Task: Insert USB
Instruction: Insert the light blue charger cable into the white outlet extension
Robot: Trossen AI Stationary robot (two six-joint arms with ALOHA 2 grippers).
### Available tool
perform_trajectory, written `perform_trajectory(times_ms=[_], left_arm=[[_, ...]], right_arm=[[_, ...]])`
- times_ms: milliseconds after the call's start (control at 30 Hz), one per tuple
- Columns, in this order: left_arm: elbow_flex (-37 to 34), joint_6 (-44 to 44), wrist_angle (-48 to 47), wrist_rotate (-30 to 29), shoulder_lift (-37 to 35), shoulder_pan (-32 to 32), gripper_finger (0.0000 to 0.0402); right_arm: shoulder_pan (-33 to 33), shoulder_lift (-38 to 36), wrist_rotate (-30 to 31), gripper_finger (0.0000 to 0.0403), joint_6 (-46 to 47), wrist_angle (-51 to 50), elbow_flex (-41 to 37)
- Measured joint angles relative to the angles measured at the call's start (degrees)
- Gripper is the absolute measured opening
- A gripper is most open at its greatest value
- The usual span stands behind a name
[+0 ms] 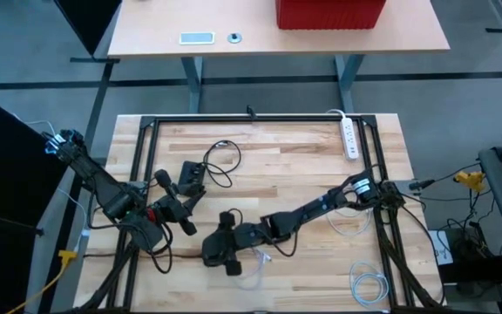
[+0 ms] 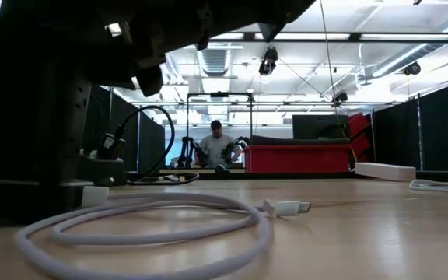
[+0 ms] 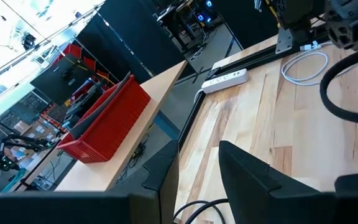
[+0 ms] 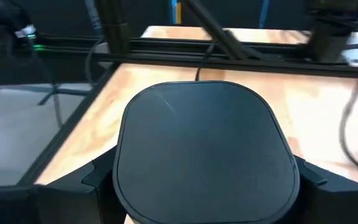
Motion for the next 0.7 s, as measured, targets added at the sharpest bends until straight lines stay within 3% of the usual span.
perform_trajectory(times_ms=[300,700], left_arm=[[0.0,0.4,0.0,0.0,0.0,0.0,0.0103],[0.0,0.0,0.0,0.0,0.0,0.0,0.0103]], right_arm=[[0.7,0.0,-5.7,0.026,-4.2,-2.8,0.1],[4.3,0.0,-5.3,0.026,-4.4,-5.4,0.0]])
